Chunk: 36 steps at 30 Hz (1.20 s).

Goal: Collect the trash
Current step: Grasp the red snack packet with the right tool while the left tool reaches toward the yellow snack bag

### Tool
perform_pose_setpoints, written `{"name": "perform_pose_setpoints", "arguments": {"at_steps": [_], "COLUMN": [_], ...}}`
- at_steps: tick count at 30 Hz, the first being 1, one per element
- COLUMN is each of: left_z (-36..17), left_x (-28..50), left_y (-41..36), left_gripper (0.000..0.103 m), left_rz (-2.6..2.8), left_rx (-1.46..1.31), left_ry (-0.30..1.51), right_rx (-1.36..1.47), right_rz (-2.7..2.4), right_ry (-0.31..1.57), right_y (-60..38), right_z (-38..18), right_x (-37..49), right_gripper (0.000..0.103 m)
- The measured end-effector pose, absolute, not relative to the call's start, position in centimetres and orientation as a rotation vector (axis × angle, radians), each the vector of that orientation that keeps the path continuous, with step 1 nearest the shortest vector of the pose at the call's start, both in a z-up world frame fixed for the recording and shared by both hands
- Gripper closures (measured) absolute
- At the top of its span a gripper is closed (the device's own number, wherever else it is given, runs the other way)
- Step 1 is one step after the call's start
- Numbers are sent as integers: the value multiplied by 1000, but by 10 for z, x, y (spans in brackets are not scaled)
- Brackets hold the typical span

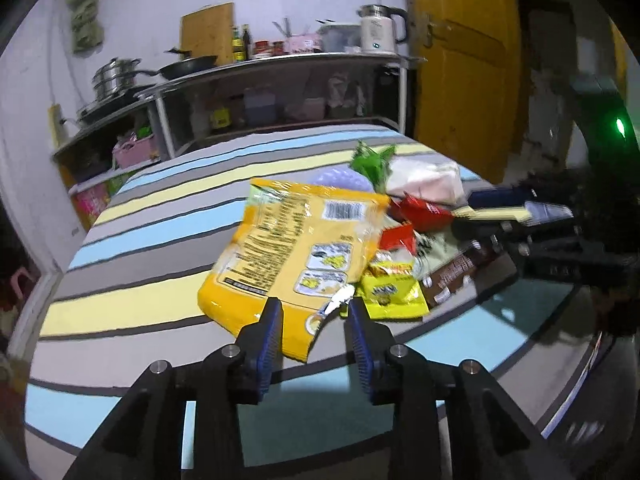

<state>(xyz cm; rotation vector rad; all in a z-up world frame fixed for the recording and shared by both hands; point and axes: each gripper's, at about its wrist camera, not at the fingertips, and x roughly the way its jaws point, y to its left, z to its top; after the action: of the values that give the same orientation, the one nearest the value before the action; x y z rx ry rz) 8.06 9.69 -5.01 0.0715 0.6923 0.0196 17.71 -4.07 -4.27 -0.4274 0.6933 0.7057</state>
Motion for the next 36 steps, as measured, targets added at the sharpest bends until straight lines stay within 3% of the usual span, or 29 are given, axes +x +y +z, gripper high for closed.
{"name": "perform_pose_setpoints", "arguments": {"at_steps": [6, 11, 13, 17, 20, 36], "left_z": [-53, -56, -56, -52, -49, -22], "left_x": [82, 90, 92, 93, 91, 84], "left_y": [92, 96, 97, 99, 102, 113], "left_gripper": [62, 62, 70, 95, 102, 103], "left_rz": [17, 64, 75, 83, 91, 52], "left_rx": [118, 128, 131, 112, 85, -22], "left_ry": [700, 716, 716, 705, 688, 624], "right_rx": [-459, -437, -420, -389, -353, -216], "right_rz": [723, 727, 734, 749, 764, 790], "right_ry": [685, 684, 687, 689, 697, 693], "right_y": [-36, -37, -39, -42, -45, -61], "right_z": [-45, -43, -41, -39, -38, -22], "right_x": [175, 177, 179, 181, 183, 178], "right_gripper": [89, 93, 97, 98, 99, 102]}}
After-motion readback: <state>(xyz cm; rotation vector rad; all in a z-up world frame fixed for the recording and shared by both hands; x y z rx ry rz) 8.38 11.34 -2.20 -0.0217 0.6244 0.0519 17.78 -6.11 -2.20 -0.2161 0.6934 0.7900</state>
